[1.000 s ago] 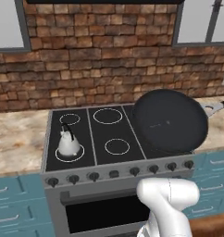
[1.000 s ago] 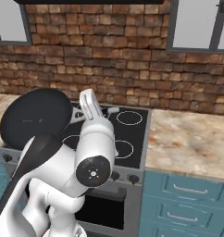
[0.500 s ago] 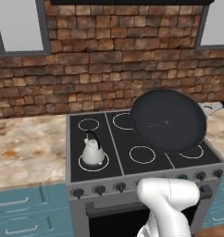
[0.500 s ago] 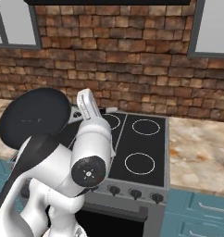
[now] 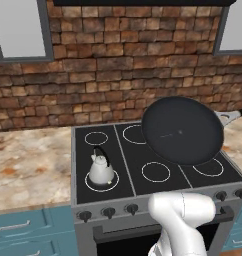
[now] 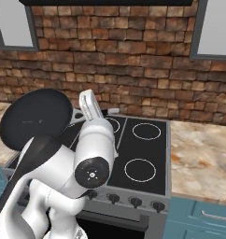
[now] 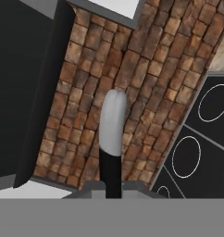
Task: Pick the pan from the cabinet and place it on the stove. Then turn on the stove burner for the pan.
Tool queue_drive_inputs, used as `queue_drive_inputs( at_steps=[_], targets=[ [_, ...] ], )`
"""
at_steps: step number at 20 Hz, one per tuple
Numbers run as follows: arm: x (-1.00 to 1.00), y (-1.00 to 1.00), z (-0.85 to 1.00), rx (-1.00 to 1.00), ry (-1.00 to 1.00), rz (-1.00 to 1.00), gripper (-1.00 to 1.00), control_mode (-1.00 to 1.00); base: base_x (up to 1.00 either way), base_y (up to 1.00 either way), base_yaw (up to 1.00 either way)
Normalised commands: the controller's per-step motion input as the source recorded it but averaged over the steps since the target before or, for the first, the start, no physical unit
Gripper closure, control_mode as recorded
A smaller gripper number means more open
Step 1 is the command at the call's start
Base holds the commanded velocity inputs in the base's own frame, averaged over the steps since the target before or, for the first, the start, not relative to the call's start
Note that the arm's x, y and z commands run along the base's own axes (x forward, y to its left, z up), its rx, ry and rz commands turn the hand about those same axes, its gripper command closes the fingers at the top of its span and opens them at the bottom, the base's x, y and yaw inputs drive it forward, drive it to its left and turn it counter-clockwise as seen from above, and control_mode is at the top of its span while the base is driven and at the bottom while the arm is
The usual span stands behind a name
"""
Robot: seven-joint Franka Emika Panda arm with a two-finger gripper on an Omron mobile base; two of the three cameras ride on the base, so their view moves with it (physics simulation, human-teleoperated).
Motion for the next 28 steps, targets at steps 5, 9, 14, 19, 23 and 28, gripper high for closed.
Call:
queue_drive_inputs(
  at_steps=[5,9,14,19,23,28],
  targets=[
    [0.0,0.0,0.0,0.0,0.0,0.0,1.0,1.0,0.0,0.0,0.0],
    [0.04,-0.06,0.0,0.01,0.0,-0.01,1.0,-1.0,0.0,0.0,0.0],
    [0.14,-0.42,0.0,0.06,0.03,-0.06,1.0,-1.0,0.0,0.0,0.0],
    [0.2,-0.63,-0.02,0.05,0.12,-0.05,1.0,-1.0,0.0,0.0,0.0],
    [0.21,-0.83,-0.2,0.12,0.05,0.0,1.0,-1.0,0.0,0.0,0.0],
    [0.05,-0.83,-0.41,0.12,0.0,0.0,1.0,-1.0,0.0,0.0,0.0]
  ],
)
